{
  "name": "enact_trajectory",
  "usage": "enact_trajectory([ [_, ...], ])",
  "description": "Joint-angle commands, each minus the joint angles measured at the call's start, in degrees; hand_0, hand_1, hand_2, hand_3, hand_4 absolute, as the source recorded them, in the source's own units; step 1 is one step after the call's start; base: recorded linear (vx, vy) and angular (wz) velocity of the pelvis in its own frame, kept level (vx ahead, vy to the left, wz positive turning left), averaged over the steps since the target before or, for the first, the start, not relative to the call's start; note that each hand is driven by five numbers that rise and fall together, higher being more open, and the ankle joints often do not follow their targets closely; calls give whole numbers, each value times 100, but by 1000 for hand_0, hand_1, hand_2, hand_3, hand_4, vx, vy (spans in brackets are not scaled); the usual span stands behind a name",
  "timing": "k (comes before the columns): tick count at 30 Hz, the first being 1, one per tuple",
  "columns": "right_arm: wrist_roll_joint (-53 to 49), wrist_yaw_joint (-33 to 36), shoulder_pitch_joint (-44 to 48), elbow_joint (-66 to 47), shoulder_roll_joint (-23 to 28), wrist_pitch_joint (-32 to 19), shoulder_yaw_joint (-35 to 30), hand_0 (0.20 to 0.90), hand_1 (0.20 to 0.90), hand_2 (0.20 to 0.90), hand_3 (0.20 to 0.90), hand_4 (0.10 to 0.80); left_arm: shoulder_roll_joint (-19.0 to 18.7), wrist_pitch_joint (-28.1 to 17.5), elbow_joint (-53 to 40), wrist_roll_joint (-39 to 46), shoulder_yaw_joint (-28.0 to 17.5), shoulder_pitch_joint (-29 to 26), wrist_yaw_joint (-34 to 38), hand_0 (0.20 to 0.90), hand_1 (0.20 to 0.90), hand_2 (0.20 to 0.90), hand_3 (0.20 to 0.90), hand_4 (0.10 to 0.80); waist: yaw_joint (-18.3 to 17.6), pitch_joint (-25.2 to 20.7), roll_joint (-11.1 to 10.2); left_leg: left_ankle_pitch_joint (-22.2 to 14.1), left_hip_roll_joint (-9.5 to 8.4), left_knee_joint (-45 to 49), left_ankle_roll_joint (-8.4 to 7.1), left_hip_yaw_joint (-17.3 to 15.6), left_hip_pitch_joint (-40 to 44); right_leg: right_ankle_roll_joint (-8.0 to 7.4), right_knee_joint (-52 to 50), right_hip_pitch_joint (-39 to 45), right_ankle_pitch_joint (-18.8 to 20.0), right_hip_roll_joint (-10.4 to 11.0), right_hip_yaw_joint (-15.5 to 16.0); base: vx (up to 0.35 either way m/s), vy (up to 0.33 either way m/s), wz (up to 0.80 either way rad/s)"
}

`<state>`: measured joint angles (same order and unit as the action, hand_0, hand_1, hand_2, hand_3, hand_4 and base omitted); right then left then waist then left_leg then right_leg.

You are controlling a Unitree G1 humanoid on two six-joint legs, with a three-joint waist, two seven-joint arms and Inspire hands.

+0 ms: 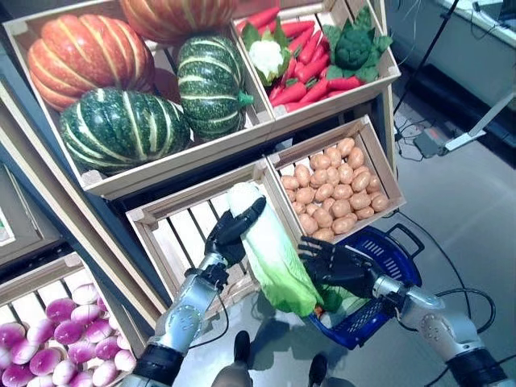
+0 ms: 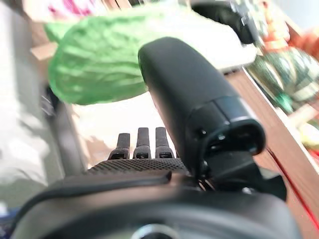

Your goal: Put vegetables into the basket

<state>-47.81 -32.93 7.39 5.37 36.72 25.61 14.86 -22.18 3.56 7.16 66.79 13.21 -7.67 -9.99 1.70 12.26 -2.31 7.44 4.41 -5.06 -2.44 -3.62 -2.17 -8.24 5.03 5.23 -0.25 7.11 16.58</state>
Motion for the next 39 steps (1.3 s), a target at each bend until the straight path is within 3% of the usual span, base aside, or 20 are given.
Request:
enact_trajectory([
  [1, -888, -913, 660, -492, 89, 351, 525, 900, 900, 900, 900, 800, -49, -92, -19, 39, 329, -609, -701, 300, 300, 300, 300, 400, 151, -607, -188, -604, 1, 6, -65, -192, 401, -96, -118, -142, 440, 429, 72, 56, -4, 0],
  [10, -1114, -1798, 1063, -688, -25, 982, 1326, 900, 900, 900, 900, 800, -157, -96, 21, 90, 690, -724, -861, 300, 300, 300, 300, 400, 211, -801, -184, -657, -10, 6, -98, -104, 489, -119, -88, -21, 405, 435, 41, 23, 4, 0],
  [23, -978, -2306, 1136, -979, -461, 1261, 2097, 900, 900, 900, 900, 800, 49, -186, -33, 307, 883, -651, -1224, 300, 300, 300, 300, 400, 232, -948, -150, -701, -23, 6, -108, -68, 534, -129, -33, 27, 390, 460, -59, 0, 0, 0],
  [30, -1388, -1981, 1188, -961, -601, 1008, 2135, 900, 900, 900, 900, 800, 178, -177, 117, 198, 894, -613, -1303, 300, 300, 300, 300, 400, 224, -1003, -145, -716, -36, 6, -111, -46, 552, -139, -7, 51, 400, 477, -97, 0, 0, 0],
  [39, -2339, -1086, 915, -940, -623, 505, 1338, 900, 900, 900, 900, 800, 241, -55, 244, 22, 612, -496, -1479, 300, 300, 300, 300, 400, 172, -1029, -133, -749, -40, 6, -105, -52, 544, -165, -10, 20, 405, 494, -144, 0, 0, 0],
])
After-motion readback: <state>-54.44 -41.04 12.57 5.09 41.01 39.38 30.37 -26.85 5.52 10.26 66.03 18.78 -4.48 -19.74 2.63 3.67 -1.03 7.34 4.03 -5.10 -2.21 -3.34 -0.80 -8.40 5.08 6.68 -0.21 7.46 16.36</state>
